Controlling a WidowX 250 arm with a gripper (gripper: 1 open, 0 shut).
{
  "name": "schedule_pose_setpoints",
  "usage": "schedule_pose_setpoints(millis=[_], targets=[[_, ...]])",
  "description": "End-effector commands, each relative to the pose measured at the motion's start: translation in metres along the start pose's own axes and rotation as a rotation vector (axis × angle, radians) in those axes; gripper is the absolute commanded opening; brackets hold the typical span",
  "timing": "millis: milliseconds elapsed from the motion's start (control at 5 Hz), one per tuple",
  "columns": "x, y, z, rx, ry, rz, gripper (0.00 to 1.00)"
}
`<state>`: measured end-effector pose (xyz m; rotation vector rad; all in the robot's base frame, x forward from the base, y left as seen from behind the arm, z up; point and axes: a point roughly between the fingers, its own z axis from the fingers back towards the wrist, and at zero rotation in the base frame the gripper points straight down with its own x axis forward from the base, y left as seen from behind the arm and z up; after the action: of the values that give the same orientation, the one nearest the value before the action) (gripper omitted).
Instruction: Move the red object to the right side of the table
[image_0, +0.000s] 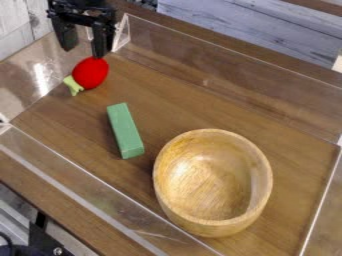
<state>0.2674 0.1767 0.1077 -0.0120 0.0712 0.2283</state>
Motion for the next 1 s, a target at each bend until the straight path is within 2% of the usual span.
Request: schedule_pose_setpoints(millis=[0,400,800], targets=[[0.013,0.003,0.011,0.011,-0.048,0.008,1.0],[0.016,-0.008,-0.008,-0.007,-0.043,0.093,1.0],[0.026,-0.026,-0.001,-0.004,-0.048,0.023,1.0]])
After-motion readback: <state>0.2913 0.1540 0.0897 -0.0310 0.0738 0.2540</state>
